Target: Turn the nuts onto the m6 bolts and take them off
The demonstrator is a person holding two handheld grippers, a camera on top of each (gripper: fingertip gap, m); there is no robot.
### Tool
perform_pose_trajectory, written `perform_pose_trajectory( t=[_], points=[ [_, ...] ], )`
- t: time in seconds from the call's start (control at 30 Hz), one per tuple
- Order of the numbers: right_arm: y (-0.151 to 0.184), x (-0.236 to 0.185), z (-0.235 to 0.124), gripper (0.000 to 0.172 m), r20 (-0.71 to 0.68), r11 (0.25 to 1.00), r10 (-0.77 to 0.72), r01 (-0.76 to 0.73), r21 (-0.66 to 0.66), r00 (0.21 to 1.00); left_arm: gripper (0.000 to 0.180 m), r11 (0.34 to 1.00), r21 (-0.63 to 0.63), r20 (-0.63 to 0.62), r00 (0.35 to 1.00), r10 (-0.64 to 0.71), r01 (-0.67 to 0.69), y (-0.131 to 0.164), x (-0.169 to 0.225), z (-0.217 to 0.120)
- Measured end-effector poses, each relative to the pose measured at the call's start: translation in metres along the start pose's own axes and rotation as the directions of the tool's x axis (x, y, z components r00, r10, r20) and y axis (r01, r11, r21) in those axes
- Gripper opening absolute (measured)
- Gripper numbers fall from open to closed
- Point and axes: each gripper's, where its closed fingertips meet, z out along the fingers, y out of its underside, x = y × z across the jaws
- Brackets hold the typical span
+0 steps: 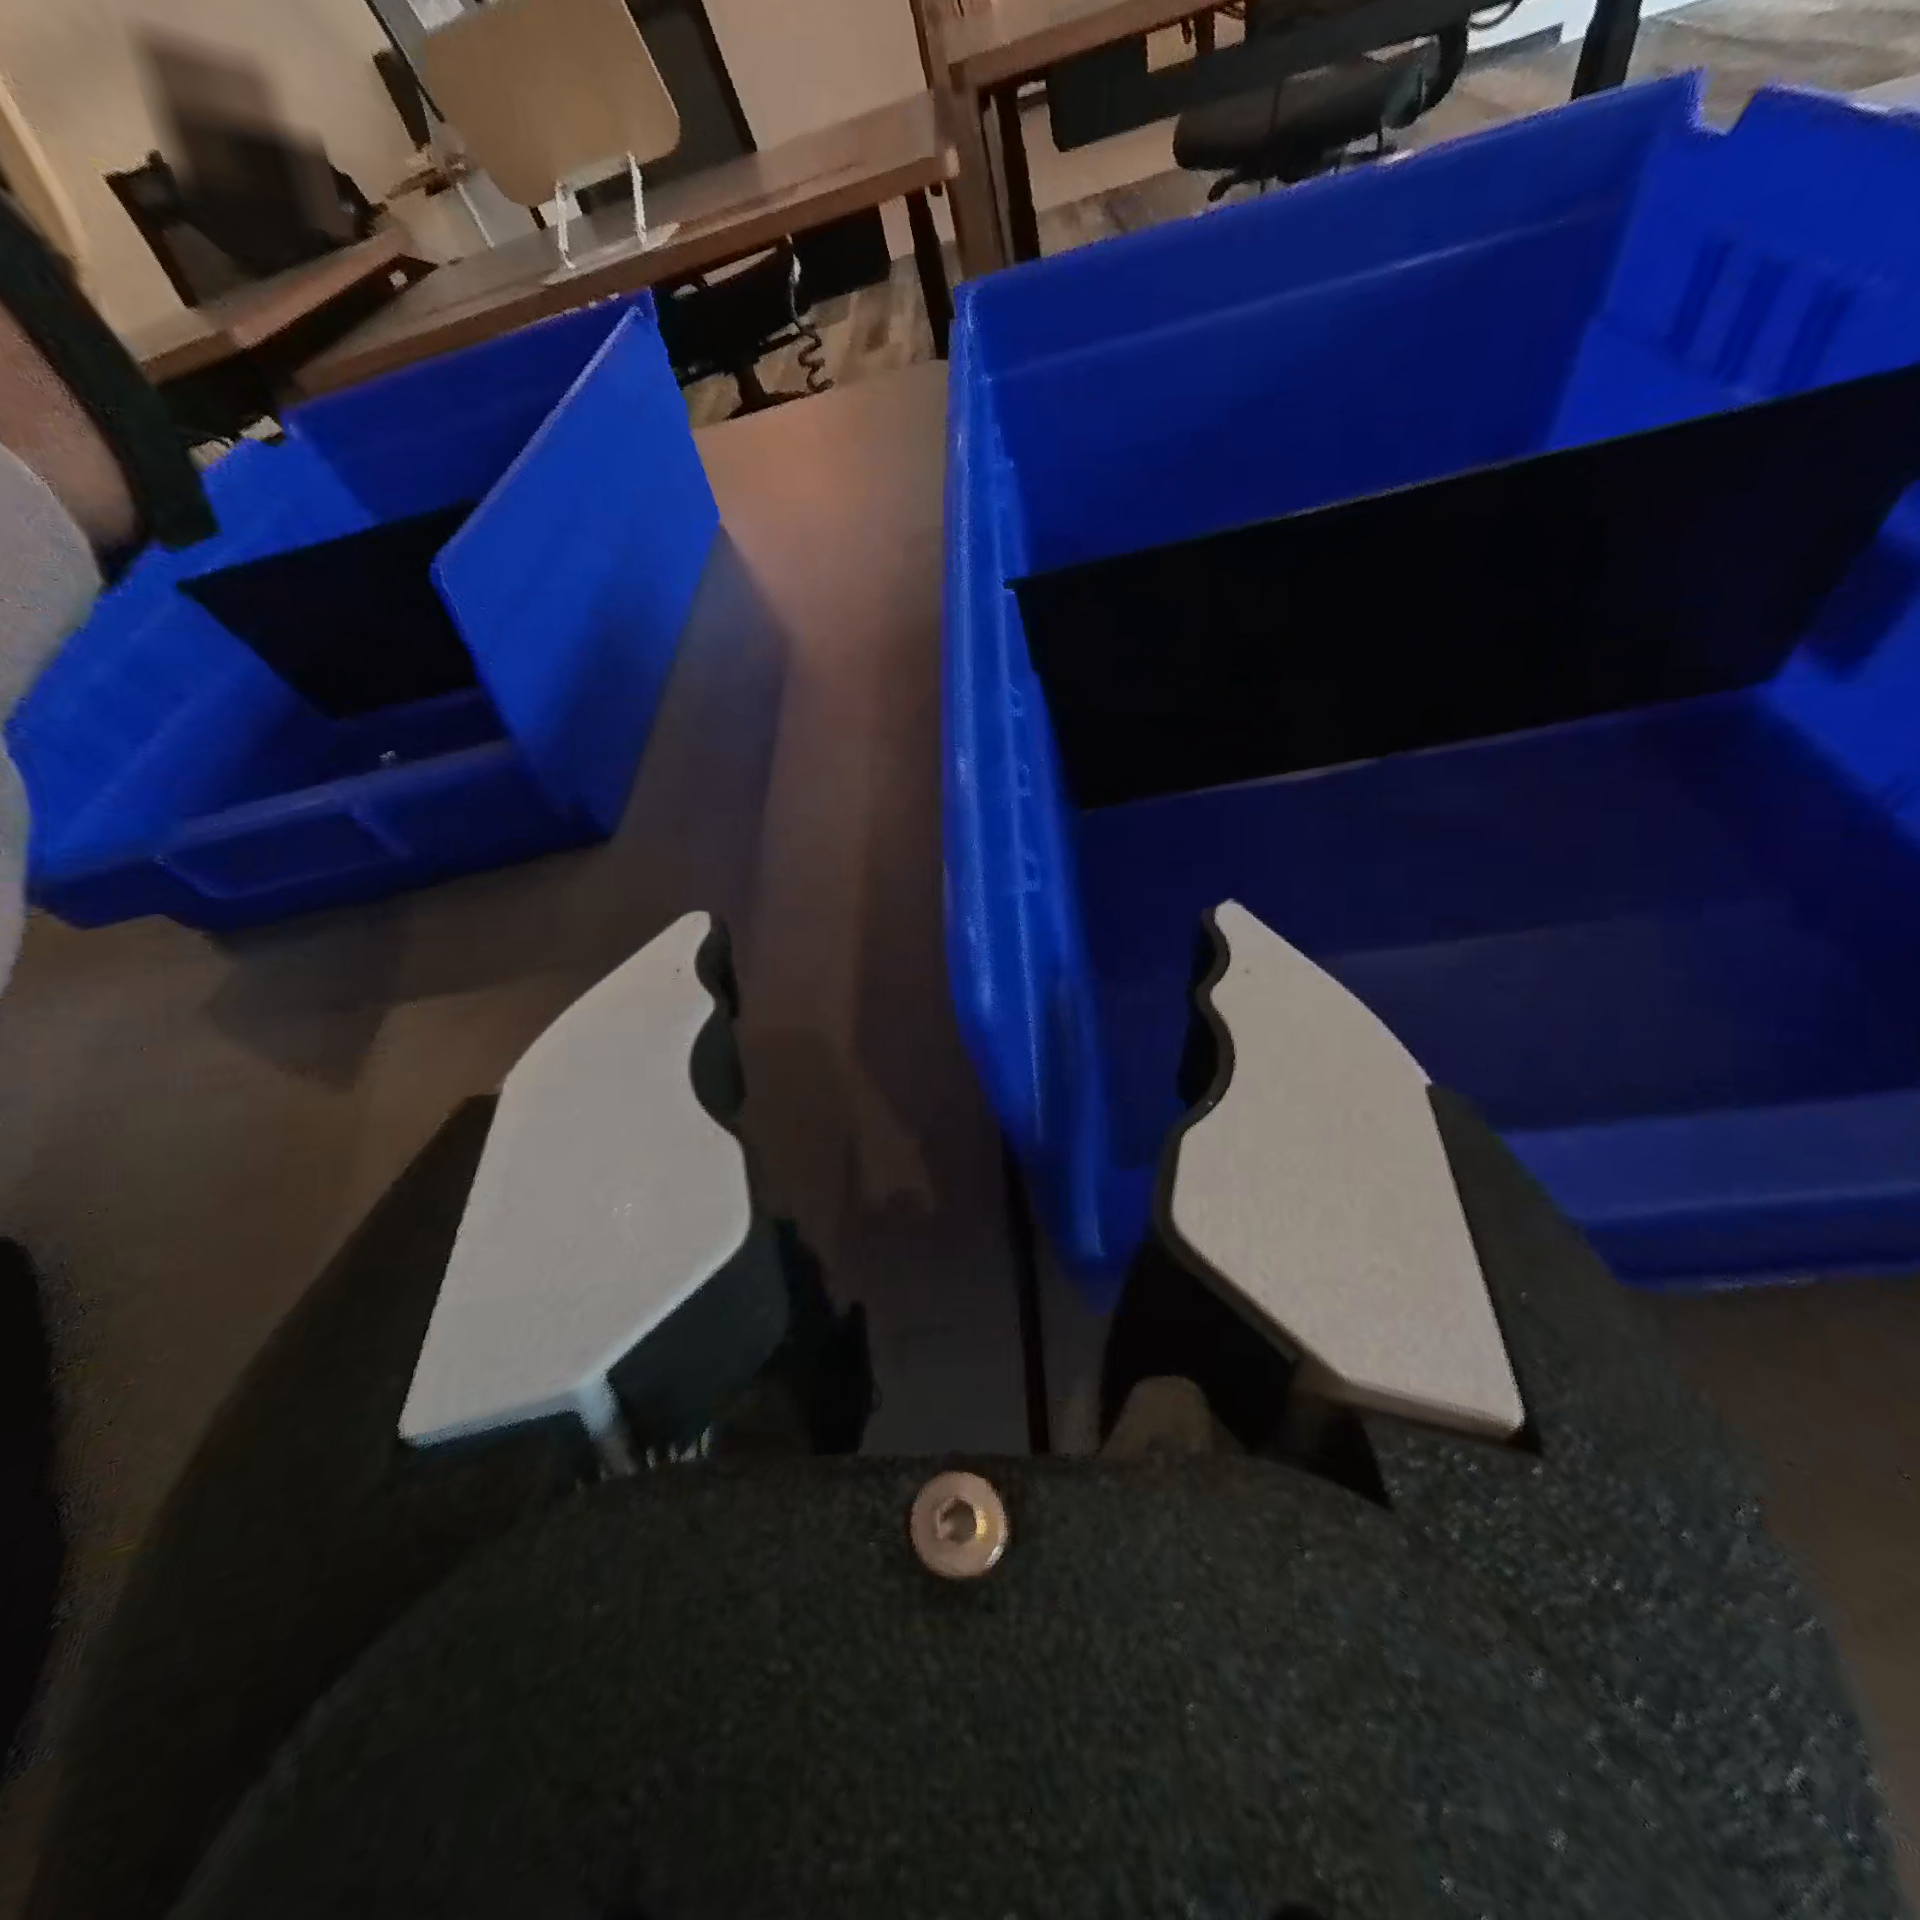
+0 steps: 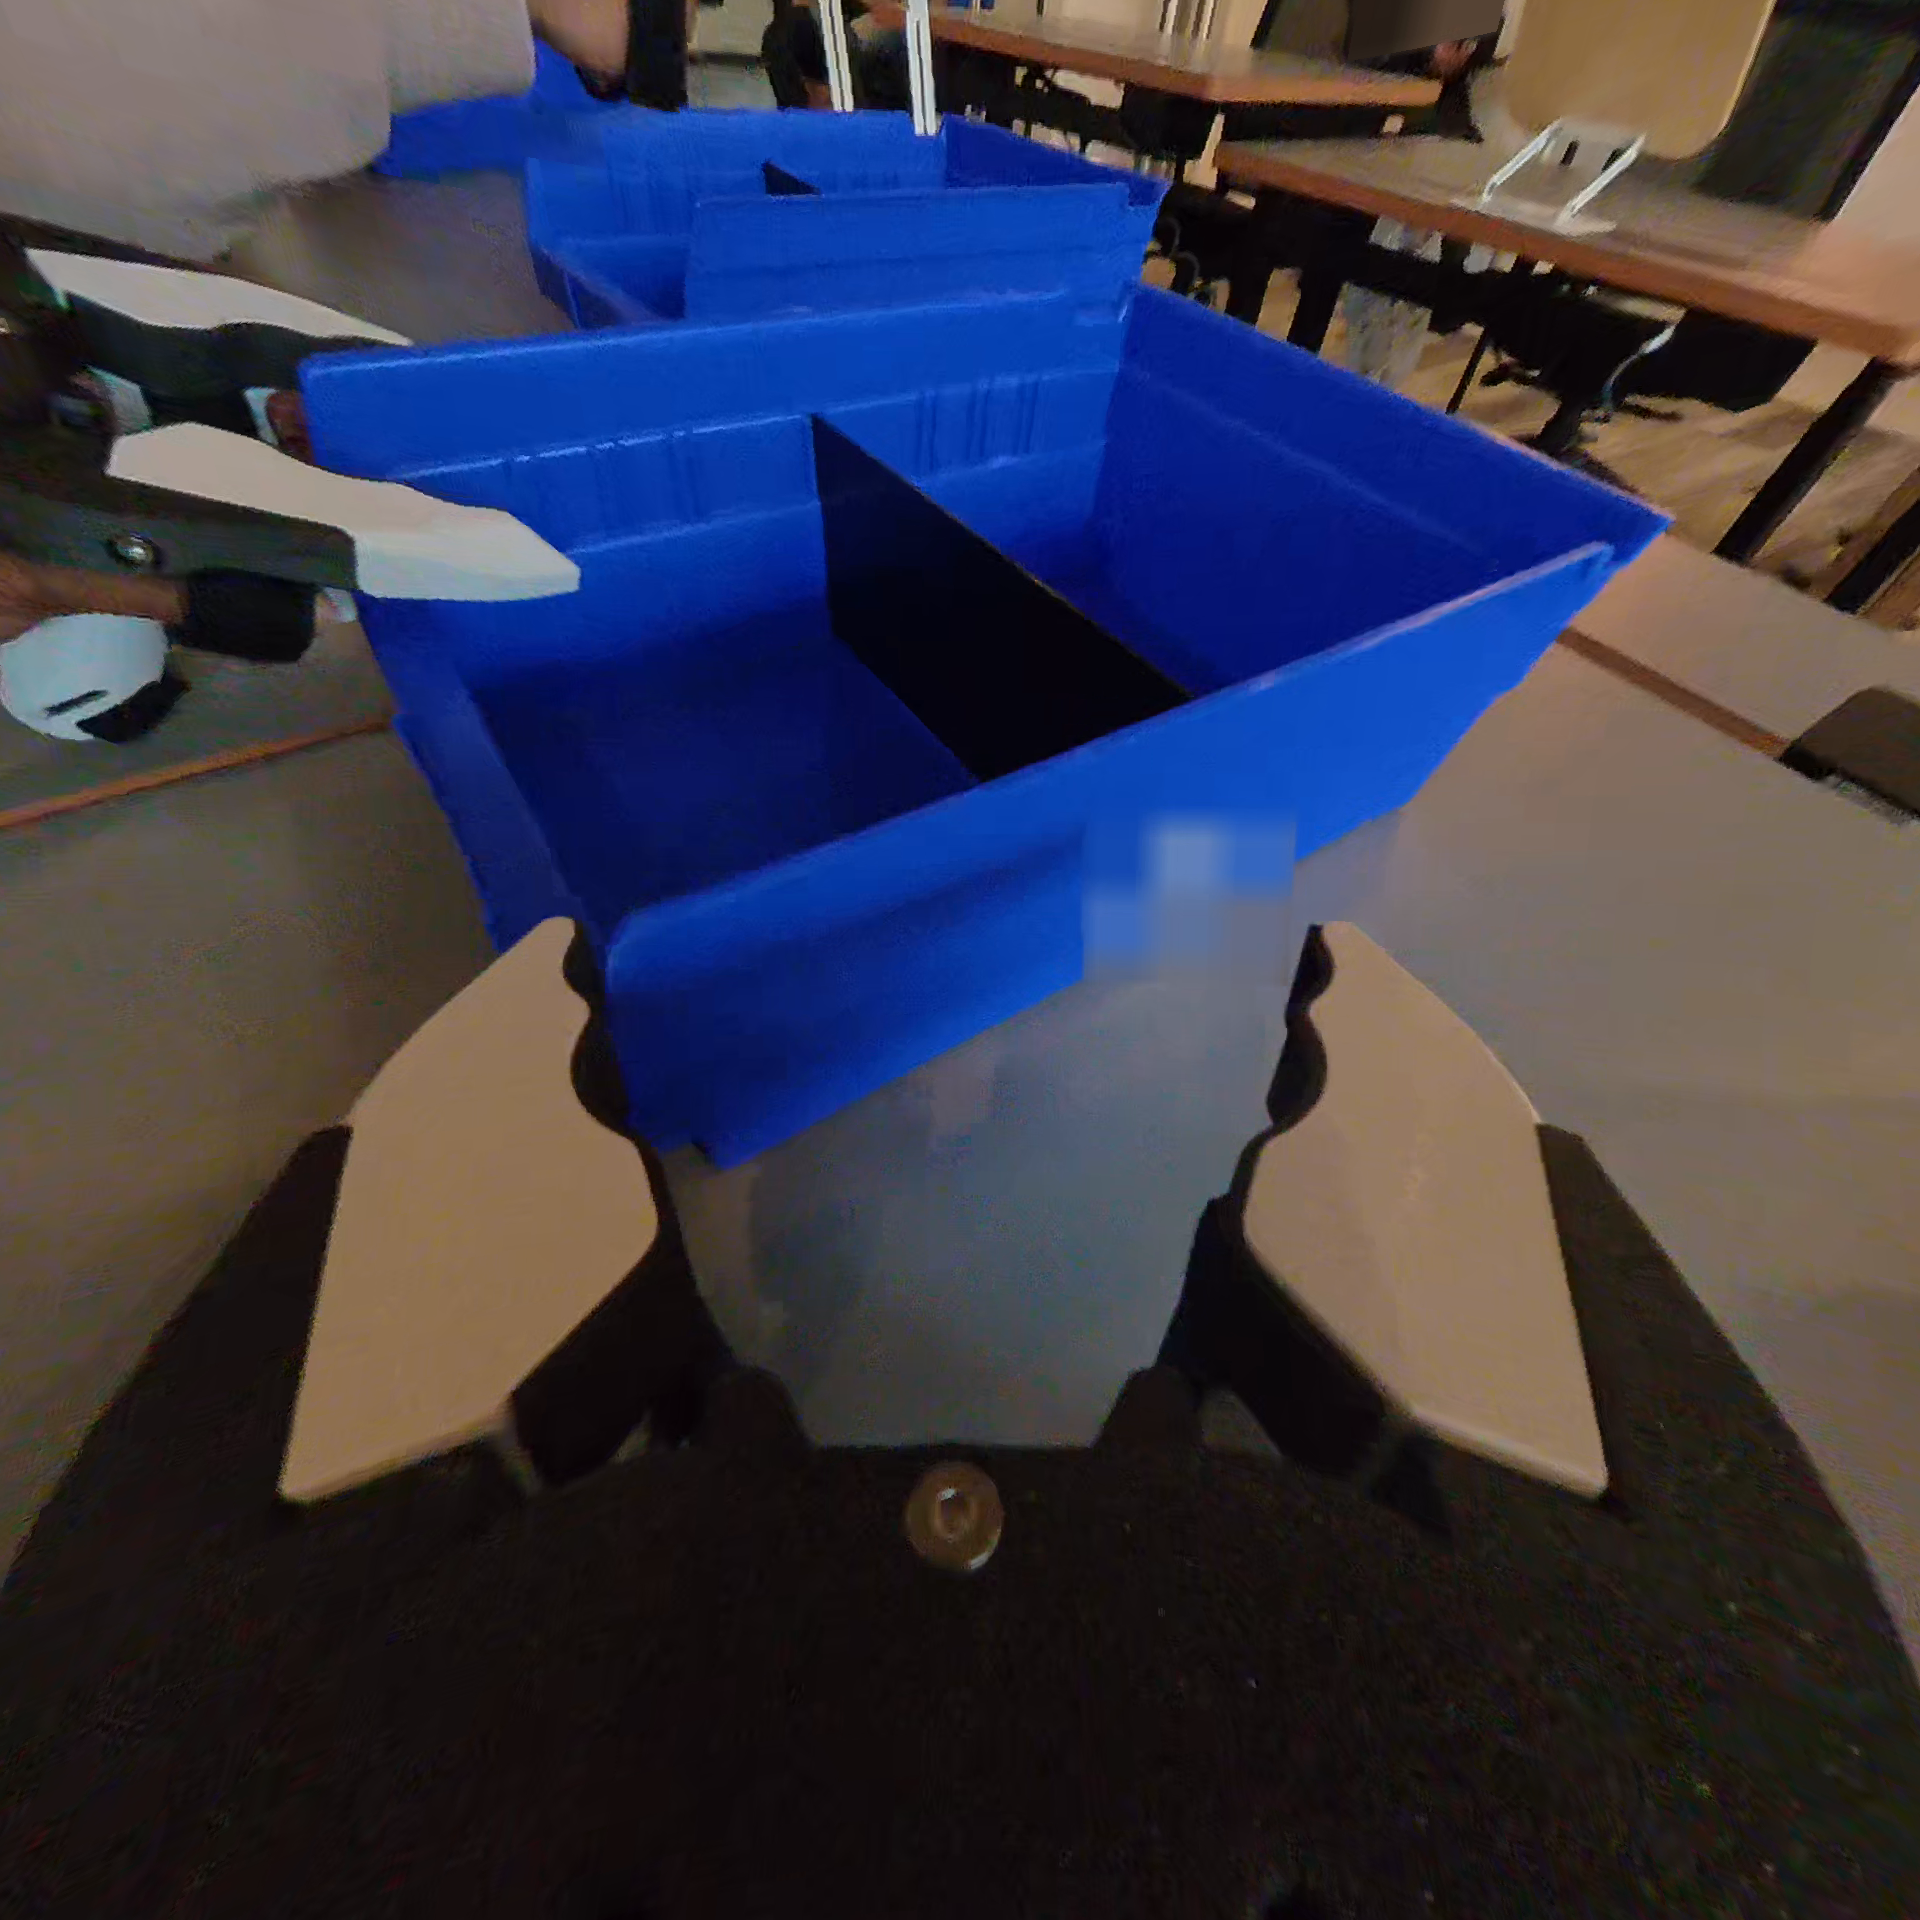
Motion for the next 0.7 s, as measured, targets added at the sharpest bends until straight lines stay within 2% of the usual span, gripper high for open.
perform_pose_trajectory(
  t=[0.1,0.2,0.27,0.4,0.47,0.57,0.7],
  points=[
    [0.001,-0.007,0.006,0.111,0.036,0.999,0.009,-0.007,-0.045,0.999,0.077,1.000,-0.017,-0.008,1.000,-0.004,0.004,0.002,0.004,0.005],
    [0.007,-0.017,0.004,0.093,0.073,0.998,0.008,-0.004,-0.059,0.997,0.053,1.000,0.010,-0.018,1.000,-0.019,0.019,-0.001,0.008,0.006],
    [0.012,-0.024,0.006,0.090,0.094,0.996,0.002,0.007,-0.090,0.996,0.032,1.000,0.012,-0.032,0.999,-0.018,0.018,-0.002,0.014,0.006],
    [0.009,-0.032,0.006,0.082,0.102,0.995,-0.013,0.023,-0.094,0.995,0.022,0.999,0.027,-0.006,1.000,-0.017,0.017,-0.004,0.018,0.004],
    [0.010,-0.019,0.008,0.065,0.048,0.991,-0.065,0.070,-0.111,0.997,0.010,0.999,0.030,0.014,0.999,-0.034,0.033,-0.004,0.018,0.002],
    [0.013,0.003,0.006,0.044,-0.011,0.983,-0.134,0.132,-0.132,0.991,0.007,0.997,0.040,0.005,0.998,-0.070,0.069,-0.007,0.028,-0.003],
    [0.016,0.026,-0.001,0.031,-0.078,0.969,-0.206,0.193,-0.153,0.975,0.006,0.993,0.069,0.083,0.992,-0.100,0.094,-0.015,0.045,-0.008]
  ],
)
